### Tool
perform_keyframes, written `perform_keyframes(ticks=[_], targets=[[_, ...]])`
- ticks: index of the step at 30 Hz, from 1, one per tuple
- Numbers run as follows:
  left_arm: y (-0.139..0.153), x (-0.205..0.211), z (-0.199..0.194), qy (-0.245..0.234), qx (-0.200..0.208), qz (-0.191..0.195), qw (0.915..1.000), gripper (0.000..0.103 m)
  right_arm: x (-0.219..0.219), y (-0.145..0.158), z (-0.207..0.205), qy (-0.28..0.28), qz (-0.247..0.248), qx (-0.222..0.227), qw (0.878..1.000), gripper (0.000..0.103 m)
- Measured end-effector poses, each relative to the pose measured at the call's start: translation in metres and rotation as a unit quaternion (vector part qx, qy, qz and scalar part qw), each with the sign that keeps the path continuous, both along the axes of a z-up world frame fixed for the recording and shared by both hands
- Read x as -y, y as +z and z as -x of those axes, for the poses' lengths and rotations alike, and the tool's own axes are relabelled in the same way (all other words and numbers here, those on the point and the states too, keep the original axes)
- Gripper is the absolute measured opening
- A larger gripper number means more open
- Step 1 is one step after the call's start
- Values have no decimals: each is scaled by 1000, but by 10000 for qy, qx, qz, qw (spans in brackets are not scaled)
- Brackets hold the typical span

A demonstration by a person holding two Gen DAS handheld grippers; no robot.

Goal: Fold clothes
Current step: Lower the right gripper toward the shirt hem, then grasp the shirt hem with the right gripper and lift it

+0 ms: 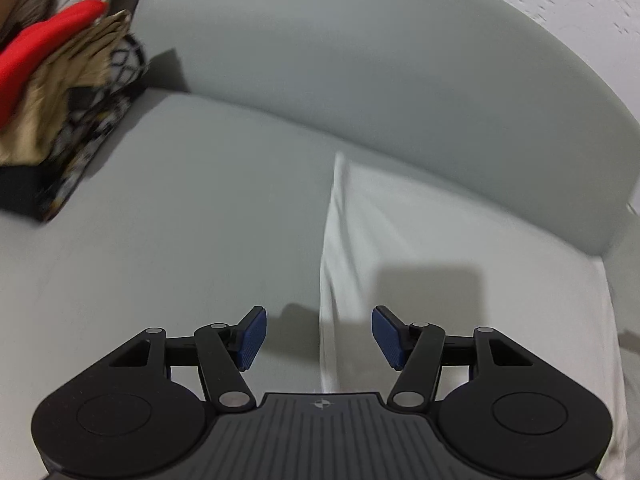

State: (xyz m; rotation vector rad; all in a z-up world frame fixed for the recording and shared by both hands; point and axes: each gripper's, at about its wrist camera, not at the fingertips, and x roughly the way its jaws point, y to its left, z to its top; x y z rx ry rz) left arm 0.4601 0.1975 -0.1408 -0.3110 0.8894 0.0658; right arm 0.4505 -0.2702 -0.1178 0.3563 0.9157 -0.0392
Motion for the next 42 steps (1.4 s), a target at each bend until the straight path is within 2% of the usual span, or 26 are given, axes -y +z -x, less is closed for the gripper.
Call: perform_keyframes(ticks=[2,6,9,10,15,16,17,18,20,24,29,33,38,41,42], targets=[[-8,-1,-24,-76,141,25,9999,57,6,-14,-25,-134,-194,204,9995,71],[-19,9,-63,-499,327,-266,9979,56,4,-32,-69,106,-204,564,9981,57],[-25,12,-82,-763,488,-384,9951,55,5,-44,-101,234,-66,491,9985,43],[-26,10,-87,-791,561,-329,9947,54,6,-48,-108,268,-120,469,9985,39],[-29,-2,-101,-974,691,185,9927,50,8,-59,-135,696,-409,463,9957,38],[-29,-4,-102,-978,690,239,9925,49,7,-60,-137,745,-404,482,9952,34],[-29,-6,-104,-971,686,283,9925,43,4,-61,-140,754,-316,492,9954,25],[-28,-8,-105,-933,676,298,9929,26,4,-60,-140,678,-278,493,9961,12],[-27,-10,-104,-821,674,292,9939,0,3,-60,-140,525,-202,497,9972,8],[-14,-6,-89,-673,874,232,9936,0,1,-44,-120,252,-97,809,9964,5],[23,1,-54,-704,1179,104,9905,1,8,-3,-77,65,-325,928,9951,4],[67,4,0,-776,1491,357,9851,1,18,43,-16,-22,-539,979,9937,4],[115,0,85,-758,1554,864,9811,1,47,88,85,-149,-926,901,9915,4],[123,-9,143,-557,1455,1235,9800,1,64,102,144,-230,-1097,794,9905,3],[118,-11,156,-423,1328,1279,9819,1,63,95,159,-171,-1000,682,9925,3]])
